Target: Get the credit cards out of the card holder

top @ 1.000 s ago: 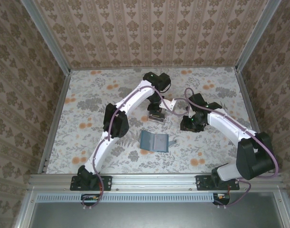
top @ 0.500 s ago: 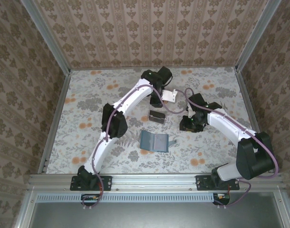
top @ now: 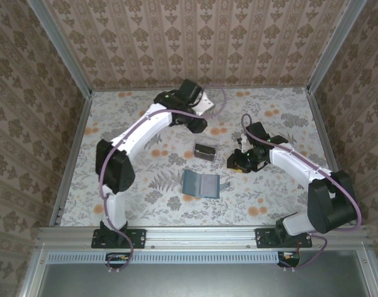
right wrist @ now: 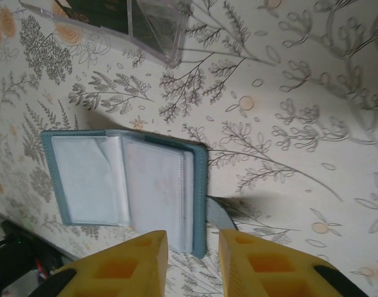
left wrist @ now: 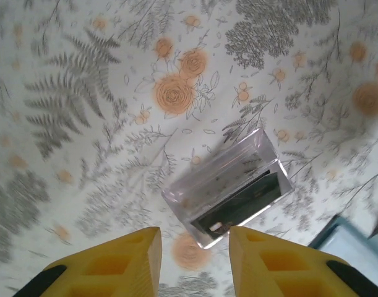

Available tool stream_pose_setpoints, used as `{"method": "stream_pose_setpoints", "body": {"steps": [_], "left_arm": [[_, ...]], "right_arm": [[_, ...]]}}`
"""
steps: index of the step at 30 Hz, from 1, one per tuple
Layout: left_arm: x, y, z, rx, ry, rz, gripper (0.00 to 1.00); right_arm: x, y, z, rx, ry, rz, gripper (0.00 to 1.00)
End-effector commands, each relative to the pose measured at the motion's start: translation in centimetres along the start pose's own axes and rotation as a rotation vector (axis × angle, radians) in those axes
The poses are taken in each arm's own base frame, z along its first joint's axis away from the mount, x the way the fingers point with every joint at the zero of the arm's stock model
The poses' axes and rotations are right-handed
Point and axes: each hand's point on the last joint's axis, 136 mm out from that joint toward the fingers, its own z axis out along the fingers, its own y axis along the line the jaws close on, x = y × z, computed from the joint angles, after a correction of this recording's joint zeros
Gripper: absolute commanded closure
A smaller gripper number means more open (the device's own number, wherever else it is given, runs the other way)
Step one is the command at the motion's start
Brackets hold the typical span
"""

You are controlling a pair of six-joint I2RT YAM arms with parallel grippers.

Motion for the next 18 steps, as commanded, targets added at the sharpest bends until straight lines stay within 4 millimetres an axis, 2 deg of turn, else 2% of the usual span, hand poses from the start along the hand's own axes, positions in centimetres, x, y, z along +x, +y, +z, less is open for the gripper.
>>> {"method": "stream_pose_setpoints", "body": {"steps": [1, 4, 9, 15, 18], "left_arm": [[0.0, 0.4, -0.7, 0.109, -0.122, -0.408, 0.66], [1.3, 0.0, -1.2, 0.132, -0.132, -0.515, 0.67], [3.1, -1.7, -0.5, 0.205, -0.092, -0.640, 0.73], [4.8, -4.3, 0.3, 0.218, -0.067, -0.681, 0.73], [6.2, -5.5, 1.2, 0.222, -0.030, -0.729, 0.73]], "right_arm": [[1.3, 0.7, 1.6, -0.062, 0.064, 0.032, 0.71], [2.0, 0.5, 2.4, -0.062, 0.085, 0.040, 0.71], [3.2, 0.7, 4.1, -0.072, 0.143, 0.036, 0.71], [4.3, 0.0, 5.6, -0.052, 0.181, 0.040, 0.71], [4.6, -1.1, 6.2, -0.011, 0.191, 0.049, 0.71]]}}
